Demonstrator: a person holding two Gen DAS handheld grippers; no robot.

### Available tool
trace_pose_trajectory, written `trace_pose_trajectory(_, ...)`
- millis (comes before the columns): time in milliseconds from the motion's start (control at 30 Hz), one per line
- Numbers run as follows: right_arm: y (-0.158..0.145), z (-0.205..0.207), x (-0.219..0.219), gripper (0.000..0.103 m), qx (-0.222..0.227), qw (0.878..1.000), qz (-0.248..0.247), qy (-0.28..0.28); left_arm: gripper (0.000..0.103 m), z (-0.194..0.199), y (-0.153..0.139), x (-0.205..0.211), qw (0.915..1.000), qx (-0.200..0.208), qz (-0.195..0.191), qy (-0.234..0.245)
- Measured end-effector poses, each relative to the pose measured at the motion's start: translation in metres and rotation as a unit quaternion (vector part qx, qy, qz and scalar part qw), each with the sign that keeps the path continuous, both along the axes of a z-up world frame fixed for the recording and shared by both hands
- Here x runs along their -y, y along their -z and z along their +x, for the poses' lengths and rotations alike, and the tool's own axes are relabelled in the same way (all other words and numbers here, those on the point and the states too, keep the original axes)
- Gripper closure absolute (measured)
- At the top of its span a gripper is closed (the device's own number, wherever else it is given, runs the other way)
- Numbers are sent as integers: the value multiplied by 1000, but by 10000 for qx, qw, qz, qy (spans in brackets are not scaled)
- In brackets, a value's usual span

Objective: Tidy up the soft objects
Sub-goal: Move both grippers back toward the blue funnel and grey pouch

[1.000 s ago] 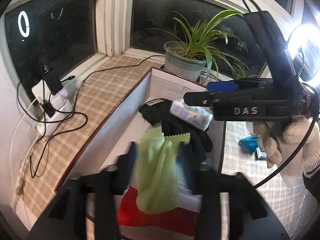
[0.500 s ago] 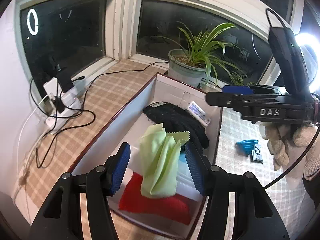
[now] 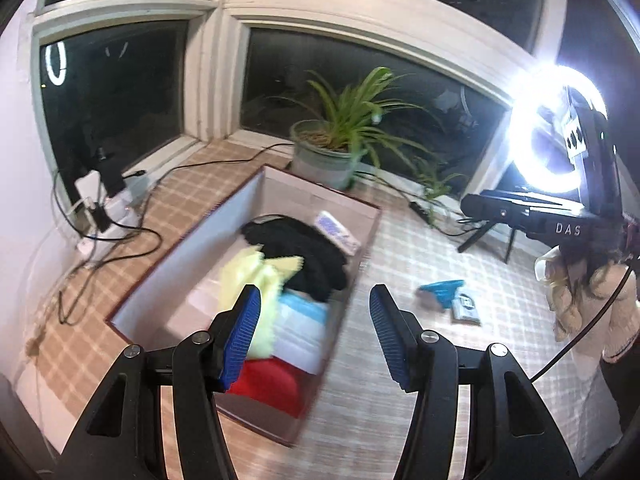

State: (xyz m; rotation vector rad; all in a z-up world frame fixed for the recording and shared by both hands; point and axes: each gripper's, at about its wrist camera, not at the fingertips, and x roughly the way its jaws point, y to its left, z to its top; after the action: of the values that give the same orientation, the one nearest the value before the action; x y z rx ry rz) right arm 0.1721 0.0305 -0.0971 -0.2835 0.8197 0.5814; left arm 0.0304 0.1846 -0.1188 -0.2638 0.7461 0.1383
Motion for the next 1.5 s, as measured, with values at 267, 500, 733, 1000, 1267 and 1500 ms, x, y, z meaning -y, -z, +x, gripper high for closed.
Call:
trace_pose_trajectory(267,10,-24,87,31,-46,9979,-61,636,47,-2,12,43,9987,11,-309,395)
trace_pose_trajectory(500,25,-40,151,31,-151,9936,-330,1070,47,8,29,81,9964,-172,-404,722)
trace_pose_trajectory(733,45,-50,185,31,-311,9914,-485,1171,47,24,50,116,9941,-380,-368,948)
trace_pose_trajectory(1000,71,-41,202,31,-448,9911,-501,1148,47,52,76,148,9912,-645,-481,1054)
trace_pose_trajectory(1267,109,-31,189,31,-566,9909,-729,982,47,74,95,152,9897,-857,-645,944)
trace_pose_trajectory(1500,124,-3,160,31,-575,9864,-647,1396,47,78,103,134,9905,-884,-788,703)
